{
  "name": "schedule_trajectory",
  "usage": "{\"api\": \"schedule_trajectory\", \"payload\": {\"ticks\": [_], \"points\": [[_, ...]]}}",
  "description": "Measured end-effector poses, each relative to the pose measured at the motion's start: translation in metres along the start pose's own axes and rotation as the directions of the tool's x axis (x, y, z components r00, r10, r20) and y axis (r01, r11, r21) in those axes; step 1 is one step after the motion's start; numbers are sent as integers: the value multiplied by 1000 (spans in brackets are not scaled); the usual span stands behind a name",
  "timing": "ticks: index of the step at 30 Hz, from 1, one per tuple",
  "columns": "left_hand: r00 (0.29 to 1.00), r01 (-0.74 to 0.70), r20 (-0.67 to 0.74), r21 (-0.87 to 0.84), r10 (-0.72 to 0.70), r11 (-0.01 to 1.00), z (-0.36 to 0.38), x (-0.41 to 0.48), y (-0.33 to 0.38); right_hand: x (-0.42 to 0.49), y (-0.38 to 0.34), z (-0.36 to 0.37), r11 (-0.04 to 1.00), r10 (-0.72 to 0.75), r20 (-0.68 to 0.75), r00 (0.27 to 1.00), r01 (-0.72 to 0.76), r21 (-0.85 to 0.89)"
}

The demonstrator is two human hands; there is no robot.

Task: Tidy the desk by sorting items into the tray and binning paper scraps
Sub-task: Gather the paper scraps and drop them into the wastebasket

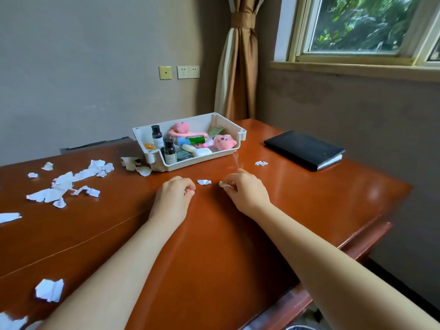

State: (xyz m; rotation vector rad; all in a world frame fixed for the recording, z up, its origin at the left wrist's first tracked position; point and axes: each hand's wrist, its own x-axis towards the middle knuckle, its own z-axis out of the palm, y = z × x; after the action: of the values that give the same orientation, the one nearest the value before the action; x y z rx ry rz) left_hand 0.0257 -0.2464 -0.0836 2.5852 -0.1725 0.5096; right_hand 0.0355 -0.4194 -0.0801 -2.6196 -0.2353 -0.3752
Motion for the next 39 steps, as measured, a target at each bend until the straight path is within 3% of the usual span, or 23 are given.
{"api": "schedule_trajectory", "payload": {"ticks": [4,13,17,21,34,39], "points": [[1000,-16,3,17,16,1000,3,5,3,9,9,-4,1000,9,30,999,-9,-26],[994,-61,84,-154,75,986,12,32,9,31,48,-9,977,170,-170,971,-189,-102],[990,-46,125,-98,59,994,16,40,10,47,54,-11,963,265,-141,954,-269,-9],[981,-82,171,-68,93,994,15,46,12,55,55,-8,966,258,-145,955,-258,17],[986,-30,165,59,20,998,9,30,28,26,41,-10,987,154,-151,977,-158,-17],[979,-65,202,153,33,986,-3,9,38,2,25,-13,990,135,-89,987,-137,-20]]}}
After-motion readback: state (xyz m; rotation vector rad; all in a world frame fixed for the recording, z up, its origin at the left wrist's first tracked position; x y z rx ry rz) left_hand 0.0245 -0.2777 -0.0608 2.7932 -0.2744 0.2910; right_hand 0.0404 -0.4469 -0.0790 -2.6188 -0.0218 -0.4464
